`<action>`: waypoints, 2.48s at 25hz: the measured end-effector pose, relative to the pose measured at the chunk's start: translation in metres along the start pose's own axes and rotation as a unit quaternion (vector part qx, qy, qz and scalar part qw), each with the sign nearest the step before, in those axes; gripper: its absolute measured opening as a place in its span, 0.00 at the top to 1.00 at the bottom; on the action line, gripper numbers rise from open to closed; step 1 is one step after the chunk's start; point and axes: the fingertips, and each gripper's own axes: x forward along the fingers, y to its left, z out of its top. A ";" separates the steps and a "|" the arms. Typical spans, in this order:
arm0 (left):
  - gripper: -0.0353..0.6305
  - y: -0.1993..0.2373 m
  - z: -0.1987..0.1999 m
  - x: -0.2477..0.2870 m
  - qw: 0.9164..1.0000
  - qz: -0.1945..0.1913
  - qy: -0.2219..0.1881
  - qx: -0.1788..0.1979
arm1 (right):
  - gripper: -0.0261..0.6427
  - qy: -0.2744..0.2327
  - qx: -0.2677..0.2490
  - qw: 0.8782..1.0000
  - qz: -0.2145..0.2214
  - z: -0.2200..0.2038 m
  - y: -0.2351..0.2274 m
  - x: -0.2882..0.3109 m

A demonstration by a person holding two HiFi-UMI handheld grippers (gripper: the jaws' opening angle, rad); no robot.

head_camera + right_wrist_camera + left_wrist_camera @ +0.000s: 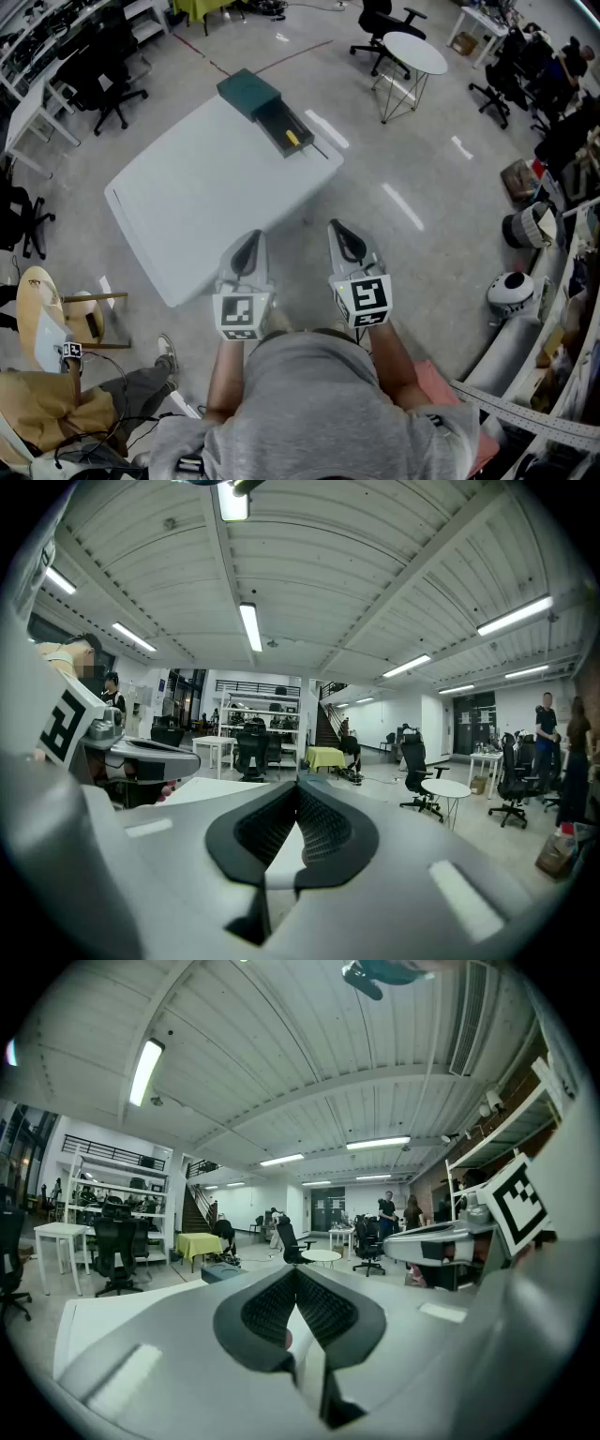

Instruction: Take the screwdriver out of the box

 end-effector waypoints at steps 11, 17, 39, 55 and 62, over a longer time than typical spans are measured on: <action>0.93 0.023 -0.002 -0.005 1.000 -0.004 0.001 -0.002 | 0.96 0.000 0.007 1.000 -0.005 0.003 0.017 0.012; 0.93 0.042 -0.004 -0.009 1.000 -0.016 -0.007 -0.005 | 0.96 0.004 0.004 1.000 -0.015 0.002 0.035 0.026; 0.93 0.101 -0.004 0.066 1.000 0.024 0.001 -0.006 | 0.96 0.008 0.000 1.000 0.030 0.012 0.013 0.134; 0.93 0.133 -0.005 0.201 0.997 0.062 0.042 -0.015 | 0.96 0.056 0.017 0.995 0.076 -0.005 -0.068 0.267; 0.93 0.137 -0.021 0.247 0.995 0.068 0.064 -0.030 | 0.96 0.097 0.019 0.991 0.091 -0.030 -0.096 0.310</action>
